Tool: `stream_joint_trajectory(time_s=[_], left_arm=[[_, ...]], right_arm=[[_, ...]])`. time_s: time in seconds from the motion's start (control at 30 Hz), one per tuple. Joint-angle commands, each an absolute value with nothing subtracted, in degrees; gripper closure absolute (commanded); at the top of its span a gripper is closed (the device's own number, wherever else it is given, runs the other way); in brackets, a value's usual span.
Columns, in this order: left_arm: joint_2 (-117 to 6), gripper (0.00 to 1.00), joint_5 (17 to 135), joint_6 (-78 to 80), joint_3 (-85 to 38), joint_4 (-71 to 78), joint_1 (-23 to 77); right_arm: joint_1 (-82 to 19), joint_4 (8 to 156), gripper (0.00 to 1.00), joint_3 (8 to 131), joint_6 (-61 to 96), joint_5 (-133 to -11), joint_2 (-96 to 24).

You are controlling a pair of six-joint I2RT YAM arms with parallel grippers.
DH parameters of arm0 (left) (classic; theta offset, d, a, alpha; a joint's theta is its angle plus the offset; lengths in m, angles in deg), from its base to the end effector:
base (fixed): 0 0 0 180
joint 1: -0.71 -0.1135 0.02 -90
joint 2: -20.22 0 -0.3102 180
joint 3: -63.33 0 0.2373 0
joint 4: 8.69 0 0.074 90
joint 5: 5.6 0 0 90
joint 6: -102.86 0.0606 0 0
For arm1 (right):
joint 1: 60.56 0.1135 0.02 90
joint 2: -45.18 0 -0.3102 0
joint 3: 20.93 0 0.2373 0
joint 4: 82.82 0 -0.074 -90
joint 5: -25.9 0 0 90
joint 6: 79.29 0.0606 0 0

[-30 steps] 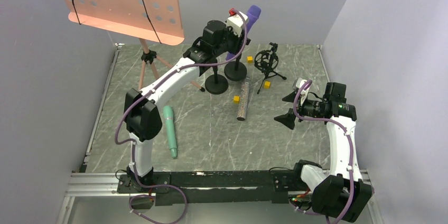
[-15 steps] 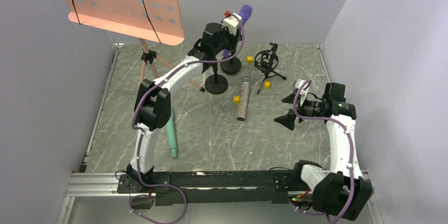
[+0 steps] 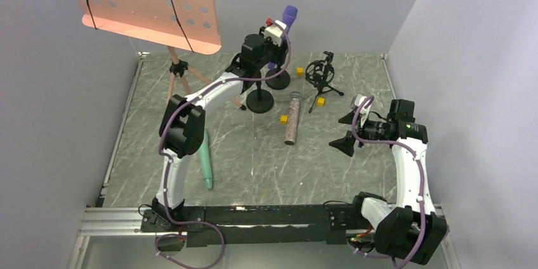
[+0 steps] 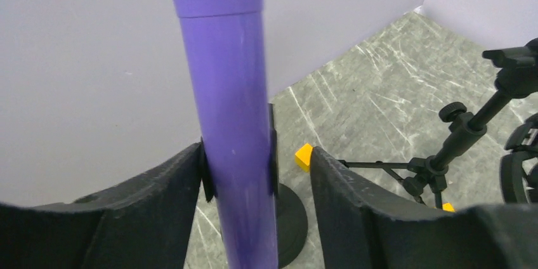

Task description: Attach the microphones to the stand

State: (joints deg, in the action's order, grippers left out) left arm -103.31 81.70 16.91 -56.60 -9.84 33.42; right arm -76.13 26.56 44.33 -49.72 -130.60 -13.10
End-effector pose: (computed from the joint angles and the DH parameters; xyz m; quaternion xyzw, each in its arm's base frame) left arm 0.4718 -0.3064 0.3514 0.2431 0.6799 -0.1877 0.6659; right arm 0.1460 0.0170 0.3182 -0.4262 0.7050 0.3033 0.4789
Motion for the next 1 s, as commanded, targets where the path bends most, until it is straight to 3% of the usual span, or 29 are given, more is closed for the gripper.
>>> stream_joint_trajectory(time_s=[0.0,0.1,0.43,0.97], left_arm=[[-96.43,0.29,83.27,15.72,-55.21,-14.91,33.67],[-95.39,0.2,83.56,15.32,-55.03,-13.93,33.67],[-90.38,0.04,86.02,13.94,-54.42,-6.35,33.67],[-75.83,0.01,74.32,6.04,-40.53,2.8,37.21]], right_arm=[[-76.51,27.5,0.0,44.78,-49.87,-132.12,-12.8],[-76.46,27.66,0.0,44.7,-49.59,-132.1,-12.61],[-76.49,28.25,0.0,44.37,-49.51,-131.17,-12.65],[-76.63,32.34,0.0,43.45,-45.54,-129.95,-11.5]])
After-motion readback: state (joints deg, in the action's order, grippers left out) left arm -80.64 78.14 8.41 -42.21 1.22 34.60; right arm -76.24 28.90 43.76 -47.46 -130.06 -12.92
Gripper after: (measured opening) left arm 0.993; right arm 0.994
